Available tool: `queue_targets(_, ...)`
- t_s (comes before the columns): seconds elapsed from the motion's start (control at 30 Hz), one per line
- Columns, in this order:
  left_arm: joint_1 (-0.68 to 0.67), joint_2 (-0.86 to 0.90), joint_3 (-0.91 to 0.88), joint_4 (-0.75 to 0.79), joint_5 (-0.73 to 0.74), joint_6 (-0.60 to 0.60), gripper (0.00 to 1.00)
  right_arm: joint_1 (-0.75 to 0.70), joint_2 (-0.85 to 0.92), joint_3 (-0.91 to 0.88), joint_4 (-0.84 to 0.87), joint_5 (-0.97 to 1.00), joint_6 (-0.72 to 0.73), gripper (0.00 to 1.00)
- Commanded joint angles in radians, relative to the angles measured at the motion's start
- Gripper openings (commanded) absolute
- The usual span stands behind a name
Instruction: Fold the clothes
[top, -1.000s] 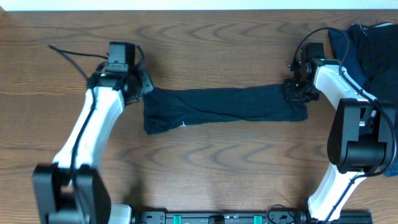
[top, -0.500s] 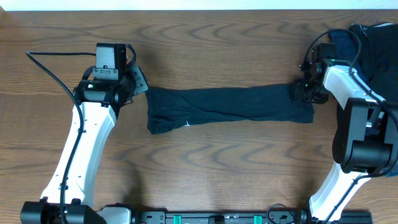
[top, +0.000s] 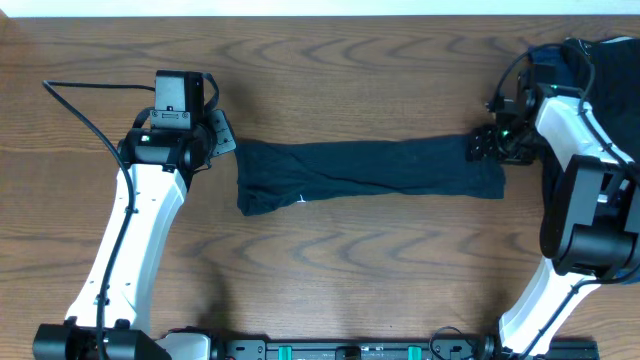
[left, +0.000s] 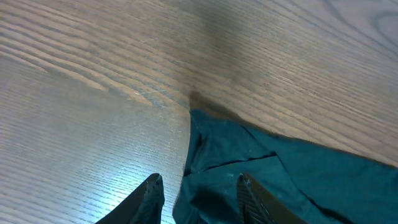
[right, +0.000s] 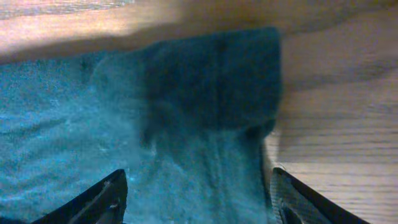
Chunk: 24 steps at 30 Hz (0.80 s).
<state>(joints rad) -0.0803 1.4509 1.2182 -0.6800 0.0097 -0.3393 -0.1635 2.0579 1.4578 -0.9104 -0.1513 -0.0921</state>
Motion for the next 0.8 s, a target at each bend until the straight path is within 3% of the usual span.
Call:
queue_targets(0.0, 0.005, -0.006, 0.01, -0.008, -0.022, 0.013, 0.41, -0.029, -0.005, 0.014, -0.014, -0.017, -0.018, 0.7)
queue_targets(0.53, 0.005, -0.005, 0.01, -0.023, -0.022, 0.013, 0.41, -0.032, -0.004, -0.14, 0.148, 0.042, -0.029, 0.63)
queue_targets(0.67, 0.005, -0.005, 0.01, -0.023, -0.022, 0.013, 0.41, -0.031, -0.004, -0.156, 0.177, 0.041, -0.029, 0.53)
queue_targets(0.77, 0.005, -0.005, 0.01, -0.023, -0.022, 0.013, 0.41, -0.031, -0.004, -0.156, 0.178, 0.041, -0.029, 0.62)
